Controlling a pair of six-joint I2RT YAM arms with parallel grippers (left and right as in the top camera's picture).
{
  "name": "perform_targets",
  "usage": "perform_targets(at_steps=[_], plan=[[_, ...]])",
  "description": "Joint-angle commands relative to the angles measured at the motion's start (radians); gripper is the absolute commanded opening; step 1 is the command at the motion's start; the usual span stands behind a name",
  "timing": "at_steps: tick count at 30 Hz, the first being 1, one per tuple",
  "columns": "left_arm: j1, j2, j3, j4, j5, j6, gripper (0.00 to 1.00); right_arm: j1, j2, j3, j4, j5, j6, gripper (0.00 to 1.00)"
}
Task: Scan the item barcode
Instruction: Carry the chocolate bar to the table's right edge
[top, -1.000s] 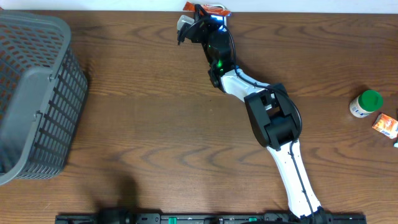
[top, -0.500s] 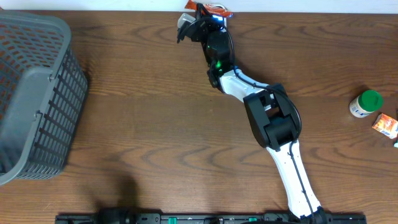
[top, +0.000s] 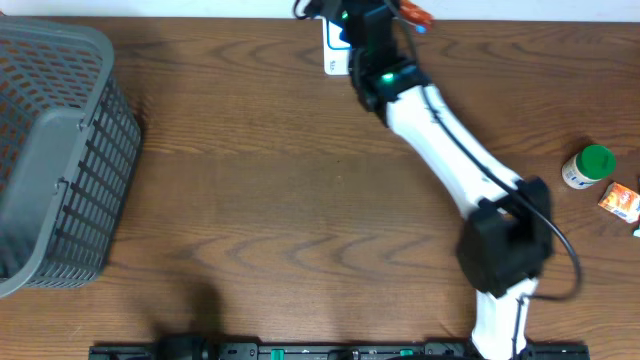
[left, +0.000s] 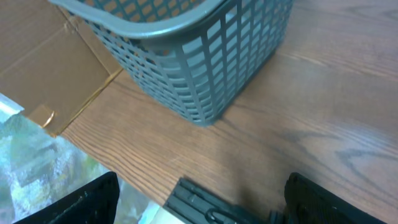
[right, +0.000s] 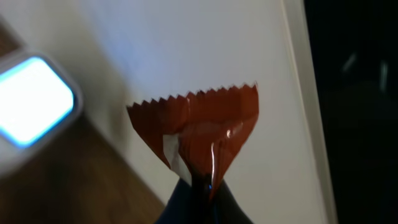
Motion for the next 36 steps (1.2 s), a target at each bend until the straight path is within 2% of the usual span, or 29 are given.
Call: perform_targets(at_steps=[1,6,12,15,23,26,33,36], plan=[[0.002,-0.005,0.003,-0.078,-0.005,-0.006,0.86,-0.067,-0.048,-0.003,-0.159,0.063,0.133,0.01],[0.002,-0.005,0.003,-0.078,-0.005,-0.006,0.86,-0.236,-0.076,-0.003,-0.410,0.074,0.249,0.01],[0.002,-0.005,0.003,-0.078,-0.005,-0.006,0.86,-0.532,-0.059,-0.005,-0.594,0.034,0.591,0.01],[0.002,-0.005,0.003,-0.078,-0.005,-0.006,0.86,-0.677,-0.059,-0.005,-0.645,0.002,0.687,0.01],[0.002,-0.005,0.003,-0.078,-0.005,-0.006,0.86,-0.963,-0.051,-0.006,-0.683,-0.228,0.862,0.01],[0.002,-0.005,0.003,-0.078,-0.005,-0.006,0.86,-1.043,-0.031,-0.023,-0.681,-0.244,0.915,0.01],[0.002,-0.005,0.003,-0.078,-0.005,-0.006,0.86,-1.151,0.041,-0.077,-0.623,-0.252,1.061,0.01],[0.002,-0.005,0.003,-0.077,-0.005,-0.006,0.86,-1.164,0.079,-0.079,-0.617,-0.306,1.077,0.01]])
